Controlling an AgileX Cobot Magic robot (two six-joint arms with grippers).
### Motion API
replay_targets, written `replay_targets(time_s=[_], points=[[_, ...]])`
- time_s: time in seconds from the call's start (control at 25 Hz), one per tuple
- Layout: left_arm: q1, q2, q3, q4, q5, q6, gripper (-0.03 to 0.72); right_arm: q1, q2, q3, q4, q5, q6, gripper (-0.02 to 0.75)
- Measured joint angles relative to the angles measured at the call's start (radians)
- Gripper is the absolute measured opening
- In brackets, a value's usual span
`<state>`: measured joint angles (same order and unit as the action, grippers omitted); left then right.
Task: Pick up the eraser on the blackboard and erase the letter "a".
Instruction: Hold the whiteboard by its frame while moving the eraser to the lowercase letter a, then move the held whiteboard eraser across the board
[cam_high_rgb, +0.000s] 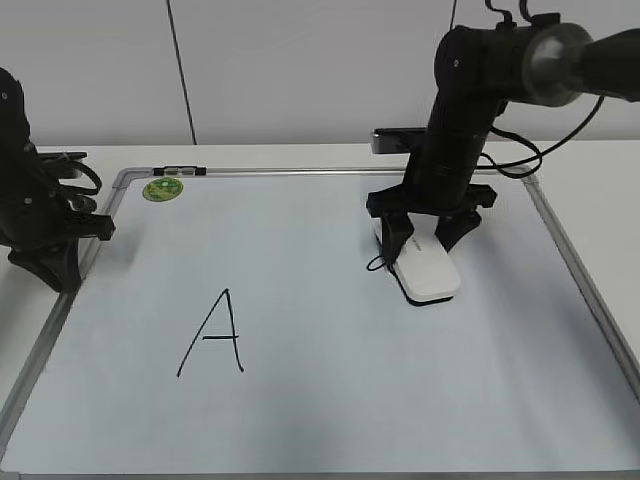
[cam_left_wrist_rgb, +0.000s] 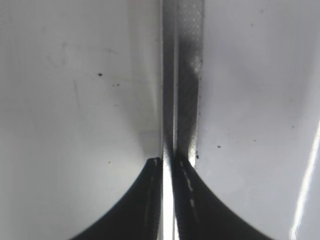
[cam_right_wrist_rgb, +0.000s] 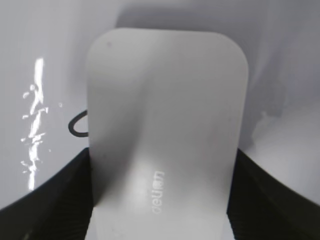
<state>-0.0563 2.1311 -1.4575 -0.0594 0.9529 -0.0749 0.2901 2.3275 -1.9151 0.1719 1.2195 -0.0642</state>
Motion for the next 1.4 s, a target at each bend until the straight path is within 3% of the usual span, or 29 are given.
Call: replay_targets(time_s=[0.32,0.6,0.88,1.08,1.2,1.4], points=[[0.000,0.000,0.000,0.000,0.000,0.000,0.064,0.032,0.021,-0.029,-0.025,0.024,0.017,0.527],[0.000,0.000,0.000,0.000,0.000,0.000,0.064,0.147,0.025,-0.029,-0.024,0.005,0.017,0.527],[0.000,0.000,0.000,-0.001,0.000,0.000,0.065,0.201,0.025,-0.029,0.027,-0.001,0.015,0.527],[0.000,0.000,0.000,-0.002,0.000,0.000,0.065,0.211,0.005,-0.029,0.034,-0.003,0.013,0.527],[0.000,0.000,0.000,-0.003,0.000,0.000,0.065,0.209,-0.065,-0.031,-0.034,-0.003,0.043,0.527],[0.000,0.001,0.000,-0.003,0.000,0.000,0.066,0.128,-0.187,-0.044,-0.082,0.000,0.064,0.526]])
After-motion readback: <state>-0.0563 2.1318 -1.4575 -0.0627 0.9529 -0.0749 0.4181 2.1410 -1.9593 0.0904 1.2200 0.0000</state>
